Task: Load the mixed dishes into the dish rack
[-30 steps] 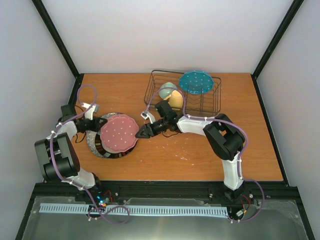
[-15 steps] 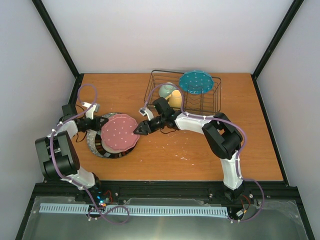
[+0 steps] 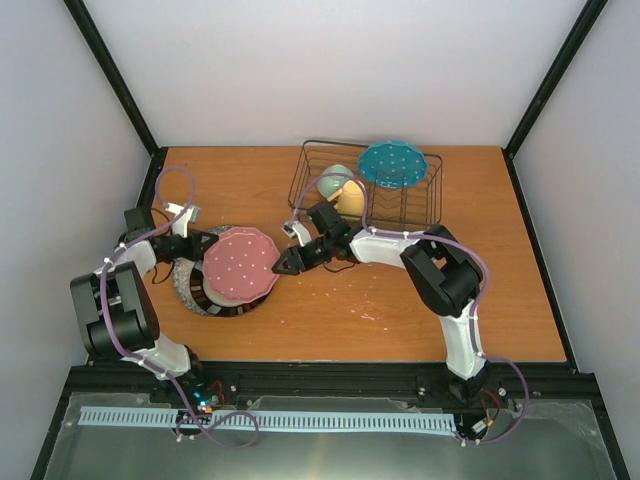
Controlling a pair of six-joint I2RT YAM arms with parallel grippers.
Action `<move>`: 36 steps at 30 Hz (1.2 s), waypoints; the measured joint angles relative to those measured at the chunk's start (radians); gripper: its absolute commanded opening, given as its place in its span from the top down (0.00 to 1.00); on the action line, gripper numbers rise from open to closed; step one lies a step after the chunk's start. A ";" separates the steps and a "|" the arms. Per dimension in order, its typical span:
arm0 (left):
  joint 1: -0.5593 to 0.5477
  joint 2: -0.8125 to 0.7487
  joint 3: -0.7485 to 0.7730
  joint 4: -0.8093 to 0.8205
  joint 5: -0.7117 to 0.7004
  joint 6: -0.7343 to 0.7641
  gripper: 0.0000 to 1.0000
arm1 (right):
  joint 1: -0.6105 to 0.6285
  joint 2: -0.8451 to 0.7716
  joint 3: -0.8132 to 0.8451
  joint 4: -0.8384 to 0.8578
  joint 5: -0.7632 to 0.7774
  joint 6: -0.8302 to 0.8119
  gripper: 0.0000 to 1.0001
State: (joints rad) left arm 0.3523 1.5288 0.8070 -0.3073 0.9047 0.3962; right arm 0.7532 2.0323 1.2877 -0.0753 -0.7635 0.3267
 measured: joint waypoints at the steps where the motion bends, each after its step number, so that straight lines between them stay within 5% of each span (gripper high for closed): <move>1: 0.000 0.000 0.000 0.001 0.003 0.000 0.99 | 0.000 0.016 0.011 0.005 -0.005 0.003 0.46; 11: -0.002 0.000 0.000 0.023 0.023 -0.009 0.99 | 0.000 0.105 0.093 0.051 -0.071 0.057 0.53; 20: -0.018 0.005 0.003 0.072 0.035 -0.025 0.99 | -0.023 0.157 0.137 0.029 -0.095 0.155 0.97; 29: -0.074 0.060 0.040 0.133 0.016 -0.054 0.99 | -0.039 0.163 0.143 0.002 -0.097 0.177 0.97; 36: -0.088 0.055 0.043 0.142 -0.007 -0.074 0.81 | -0.038 0.139 0.133 0.025 -0.066 0.164 0.97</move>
State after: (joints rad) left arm 0.2642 1.5841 0.8497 -0.1654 0.8974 0.3222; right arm 0.7151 2.1712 1.4204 -0.0502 -0.8299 0.4904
